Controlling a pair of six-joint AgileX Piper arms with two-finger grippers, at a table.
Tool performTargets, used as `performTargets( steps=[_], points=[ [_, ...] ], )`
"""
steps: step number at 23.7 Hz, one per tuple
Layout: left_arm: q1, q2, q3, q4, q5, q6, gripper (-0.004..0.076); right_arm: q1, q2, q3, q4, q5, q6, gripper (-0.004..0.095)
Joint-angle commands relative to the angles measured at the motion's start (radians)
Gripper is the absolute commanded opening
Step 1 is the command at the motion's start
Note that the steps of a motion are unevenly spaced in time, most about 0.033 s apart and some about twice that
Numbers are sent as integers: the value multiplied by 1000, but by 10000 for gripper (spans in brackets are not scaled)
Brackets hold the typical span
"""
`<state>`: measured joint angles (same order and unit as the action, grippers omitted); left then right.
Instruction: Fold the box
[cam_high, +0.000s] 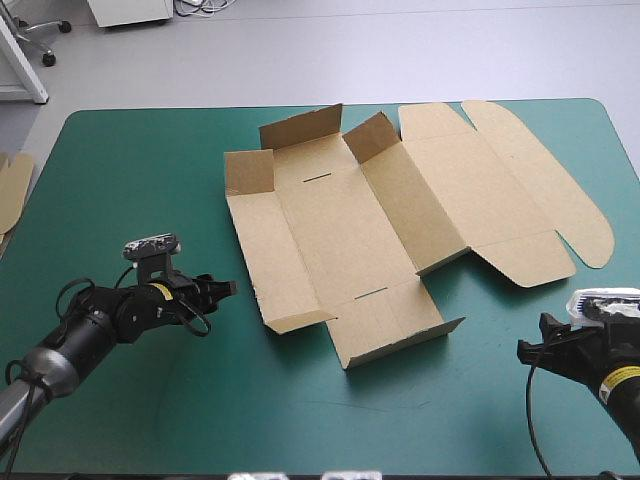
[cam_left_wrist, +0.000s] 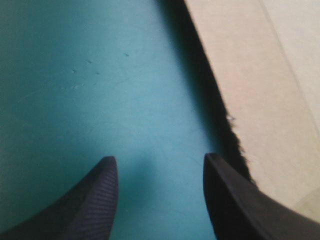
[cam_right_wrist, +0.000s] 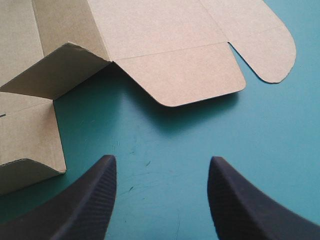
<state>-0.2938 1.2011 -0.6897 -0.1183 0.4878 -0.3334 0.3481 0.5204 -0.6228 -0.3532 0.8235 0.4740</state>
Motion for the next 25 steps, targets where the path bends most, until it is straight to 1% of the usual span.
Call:
performTargets(
  steps=[1, 2, 3, 4, 5, 6, 7, 8, 10, 15, 19, 22, 25],
  points=[
    [90, 41, -31, -229, -51, 190, 380, -3, 10, -33, -20, -66, -10, 537],
    [154, 75, -31, -474, -16, 443, 380, -3, 10, -33, -20, -66, -10, 537],
    [186, 89, -33, -617, 17, 550, 380, -3, 10, -33, -20, -66, -10, 537],
    [243, 121, -33, -871, 93, 777, 380, -3, 10, -33, -20, -66, -10, 537],
    [285, 147, -33, -1034, 156, 909, 380, -3, 10, -33, -20, -66, -10, 537],
    [307, 156, -33, -1139, 183, 988, 380, -3, 10, -33, -20, -66, -10, 537],
    [307, 160, -33, -1206, 182, 1052, 380, -3, 10, -33, -20, -66, -10, 537],
    [305, 162, -33, -1224, 157, 1092, 380, -3, 10, -33, -20, -66, -10, 537],
    [305, 189, -33, -1226, 140, 1106, 380, -3, 10, -33, -20, -66, -6, 537],
    [305, 301, -33, -1276, 206, 1147, 380, -3, 10, -35, -20, -57, -6, 537],
    [305, 367, -31, -1453, 270, 1271, 380, -3, 10, -45, -20, -53, -6, 537],
    [283, 401, -29, -1534, 262, 1320, 380, -3, 10, -52, -20, -53, -6, 537],
    [227, 453, -29, -1612, 262, 1371, 380, -3, 10, -63, -22, -53, -6, 535]
  ],
)
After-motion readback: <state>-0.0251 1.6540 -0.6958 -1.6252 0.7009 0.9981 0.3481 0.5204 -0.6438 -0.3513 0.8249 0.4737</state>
